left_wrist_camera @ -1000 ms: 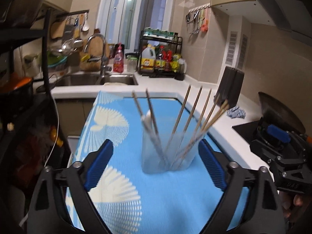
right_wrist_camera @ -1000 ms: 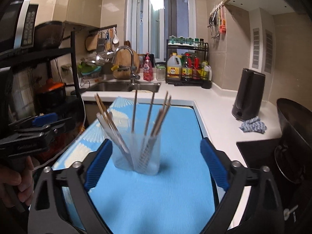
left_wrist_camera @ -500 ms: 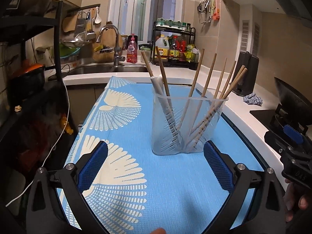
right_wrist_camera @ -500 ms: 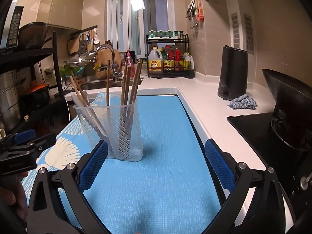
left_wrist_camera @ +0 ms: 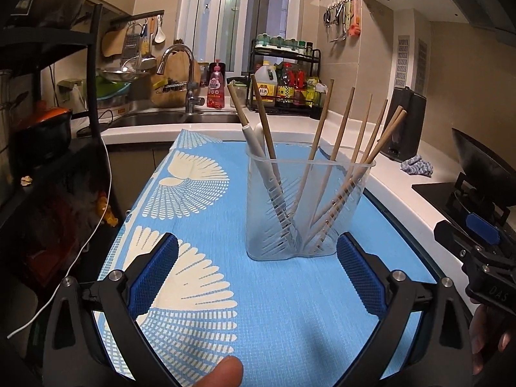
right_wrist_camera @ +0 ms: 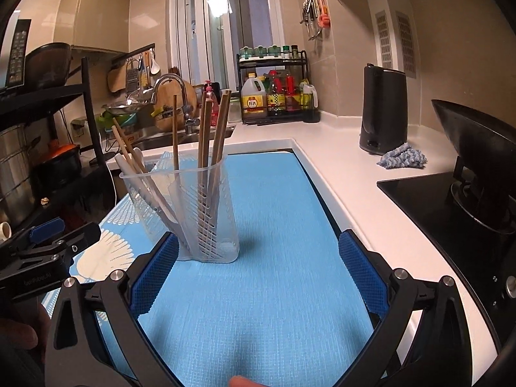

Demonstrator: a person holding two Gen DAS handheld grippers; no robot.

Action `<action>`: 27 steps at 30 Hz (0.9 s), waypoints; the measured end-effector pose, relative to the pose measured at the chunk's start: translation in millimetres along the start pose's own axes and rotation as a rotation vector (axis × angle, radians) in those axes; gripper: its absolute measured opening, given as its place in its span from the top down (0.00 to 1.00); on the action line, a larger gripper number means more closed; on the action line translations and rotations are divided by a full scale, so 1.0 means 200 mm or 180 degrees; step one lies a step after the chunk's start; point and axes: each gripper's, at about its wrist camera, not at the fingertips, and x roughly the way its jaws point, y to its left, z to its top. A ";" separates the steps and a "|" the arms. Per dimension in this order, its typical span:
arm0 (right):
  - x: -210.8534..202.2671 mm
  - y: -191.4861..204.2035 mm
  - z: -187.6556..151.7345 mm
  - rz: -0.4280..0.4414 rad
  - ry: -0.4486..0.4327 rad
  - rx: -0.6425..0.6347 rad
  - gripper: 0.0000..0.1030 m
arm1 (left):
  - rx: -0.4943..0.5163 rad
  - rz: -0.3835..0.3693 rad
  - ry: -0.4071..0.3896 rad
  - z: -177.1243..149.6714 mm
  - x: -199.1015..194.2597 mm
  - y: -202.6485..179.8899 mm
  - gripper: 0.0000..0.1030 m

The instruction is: Organize utensils

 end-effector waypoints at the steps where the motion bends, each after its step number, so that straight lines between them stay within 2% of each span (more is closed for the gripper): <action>1: 0.00 0.00 0.00 -0.0003 -0.0003 -0.0015 0.05 | 0.0003 0.0003 0.0007 0.00 0.00 0.00 0.07; 10: 0.01 0.04 -0.01 -0.0018 0.0007 -0.0148 0.05 | -0.0015 0.0012 0.0064 -0.01 0.00 0.02 0.07; 27: 0.01 0.01 -0.01 -0.0070 0.0001 -0.0105 0.05 | 0.0048 -0.0037 0.0056 -0.02 0.00 -0.01 0.07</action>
